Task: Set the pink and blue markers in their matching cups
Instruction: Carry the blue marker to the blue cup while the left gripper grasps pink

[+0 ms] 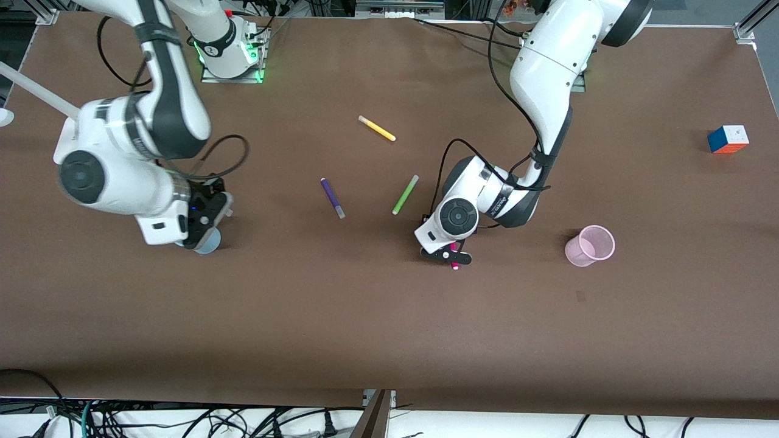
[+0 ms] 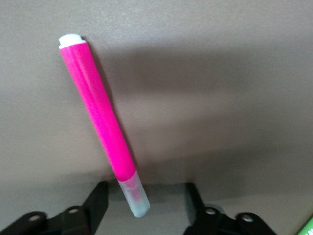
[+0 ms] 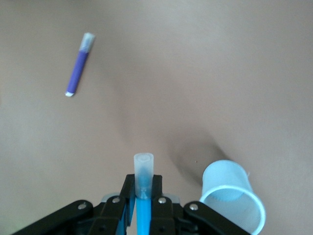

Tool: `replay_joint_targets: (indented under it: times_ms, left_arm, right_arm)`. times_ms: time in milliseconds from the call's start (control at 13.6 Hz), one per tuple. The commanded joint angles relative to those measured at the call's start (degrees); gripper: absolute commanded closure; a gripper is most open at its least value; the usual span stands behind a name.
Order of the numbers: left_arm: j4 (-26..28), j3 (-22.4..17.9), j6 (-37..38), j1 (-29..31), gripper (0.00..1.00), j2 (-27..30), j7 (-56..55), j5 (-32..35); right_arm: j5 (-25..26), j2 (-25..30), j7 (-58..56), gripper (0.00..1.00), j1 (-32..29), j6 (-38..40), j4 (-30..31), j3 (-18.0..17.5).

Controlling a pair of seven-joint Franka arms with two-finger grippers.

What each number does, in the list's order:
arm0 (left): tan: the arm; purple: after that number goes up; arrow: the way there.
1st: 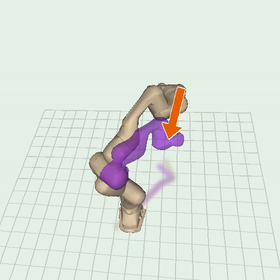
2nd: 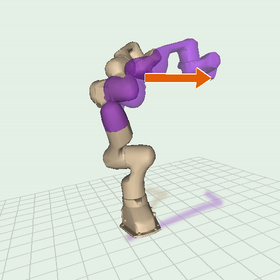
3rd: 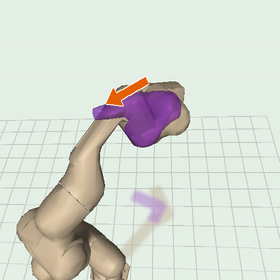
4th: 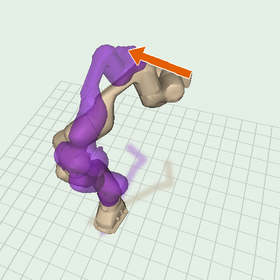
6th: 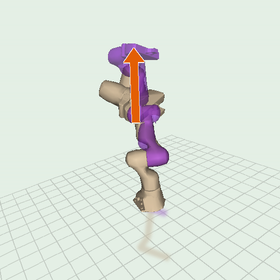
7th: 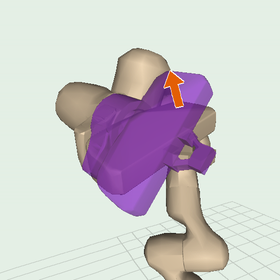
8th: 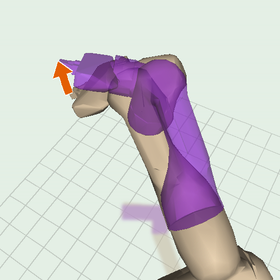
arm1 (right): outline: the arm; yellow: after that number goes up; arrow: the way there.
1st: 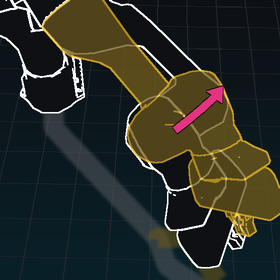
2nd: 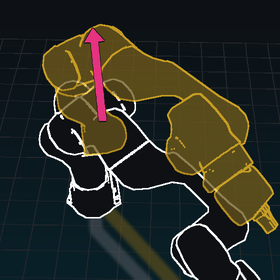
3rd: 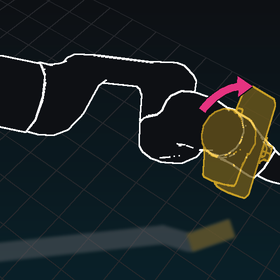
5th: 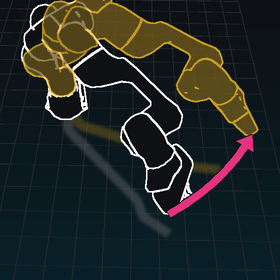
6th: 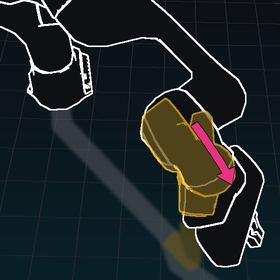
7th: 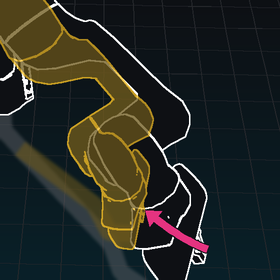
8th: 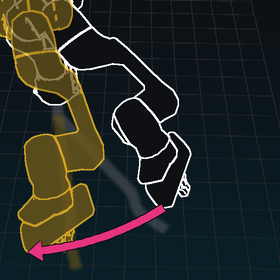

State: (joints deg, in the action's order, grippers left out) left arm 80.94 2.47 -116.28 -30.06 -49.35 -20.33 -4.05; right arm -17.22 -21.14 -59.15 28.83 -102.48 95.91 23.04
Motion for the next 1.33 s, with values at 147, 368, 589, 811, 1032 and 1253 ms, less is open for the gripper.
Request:
replay_joint_targets:
  times_ms: [147, 368, 589, 811, 1032, 1253]
  left_arm:
    - [-0.7, -0.7, 1.5, -0.3, 1.00, 0.3, 2.7, 1.2]
    - [-1.7, -1.8, 12.6, 1.0, 1.00, 2.6, 11.2, 1.3]
    - [-1.9, -4.3, 21.2, 1.1, 1.00, 4.6, 18.5, 2.1]
    - [-2.0, -4.8, 29.0, 1.6, 1.00, 7.3, 26.4, 7.5]
    - [-2.0, -4.8, 37.7, 2.9, 1.00, 10.0, 33.7, 14.5]
    - [-5.2, -4.7, 47.6, 2.7, 1.00, 10.2, 39.6, 25.9]
  right_arm:
    - [-9.8, -0.2, -24.1, 0.83, -4.9, 2.4, 0.3, 2.6]
    - [-16.9, -2.6, -37.8, 0.83, -8.3, 3.0, 0.4, 2.5]
    - [-20.7, -3.9, -46.2, 0.83, -10.5, 4.7, 0.5, 2.5]
    - [-25.8, -5.8, -54.1, 0.83, -12.7, 7.5, 0.5, 2.5]
    - [-27.9, -7.2, -59.7, 0.83, -13.6, 8.2, 0.3, 2.5]
    - [-28.7, -7.9, -63.9, 0.83, -15.4, 8.8, 0.4, 2.4]
